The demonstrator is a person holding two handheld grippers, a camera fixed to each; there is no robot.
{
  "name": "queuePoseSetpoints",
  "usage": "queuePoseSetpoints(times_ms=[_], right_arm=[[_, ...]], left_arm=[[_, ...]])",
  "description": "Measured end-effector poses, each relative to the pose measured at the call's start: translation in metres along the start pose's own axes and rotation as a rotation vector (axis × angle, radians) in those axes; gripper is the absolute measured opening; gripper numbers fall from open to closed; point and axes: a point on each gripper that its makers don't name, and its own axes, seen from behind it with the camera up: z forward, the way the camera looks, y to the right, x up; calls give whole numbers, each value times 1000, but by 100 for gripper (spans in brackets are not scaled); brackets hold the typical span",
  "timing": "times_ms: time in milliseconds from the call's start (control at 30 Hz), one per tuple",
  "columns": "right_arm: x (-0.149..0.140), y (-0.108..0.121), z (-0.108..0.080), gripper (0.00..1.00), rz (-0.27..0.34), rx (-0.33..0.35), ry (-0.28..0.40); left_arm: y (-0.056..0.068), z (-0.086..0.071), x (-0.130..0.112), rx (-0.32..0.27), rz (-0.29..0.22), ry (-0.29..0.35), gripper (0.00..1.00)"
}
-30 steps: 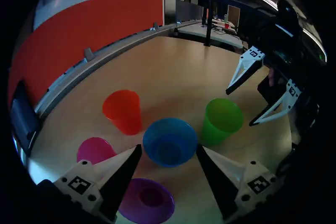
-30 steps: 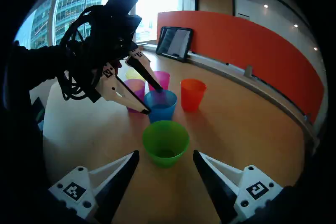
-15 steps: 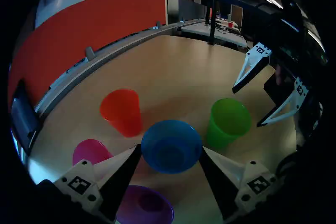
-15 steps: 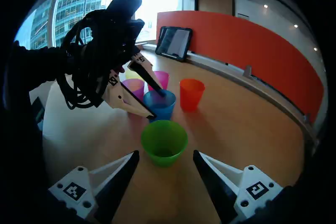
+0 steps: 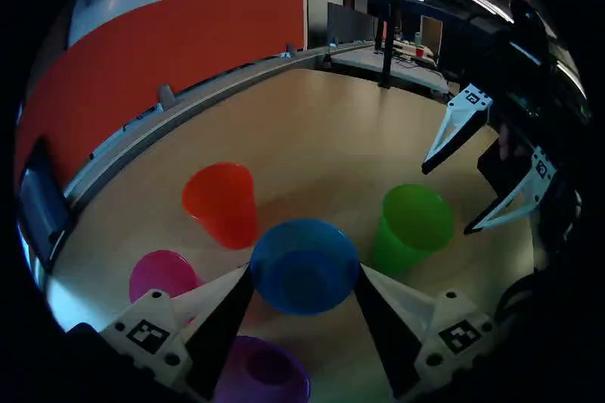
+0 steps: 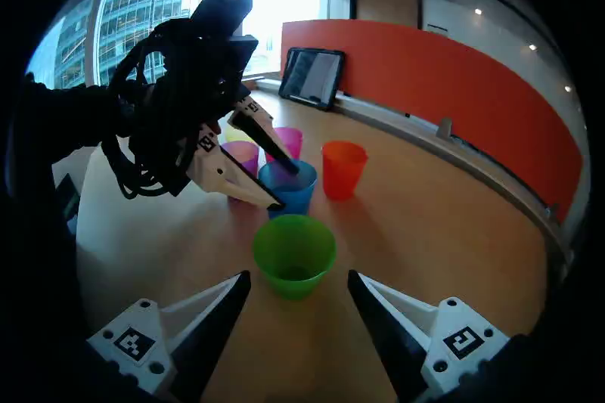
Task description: Pour water
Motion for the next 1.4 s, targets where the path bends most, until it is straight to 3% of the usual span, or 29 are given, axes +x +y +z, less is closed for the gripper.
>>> queuePoseSetpoints(times_ms=[600, 1400], right_arm=[[-7, 3, 17, 100, -3, 2, -18], [-3, -2, 48, 99, -11, 30, -21]], left_arm=[[-1, -23, 20, 7, 5, 80, 88], [-11, -84, 58, 72, -1, 248, 88]])
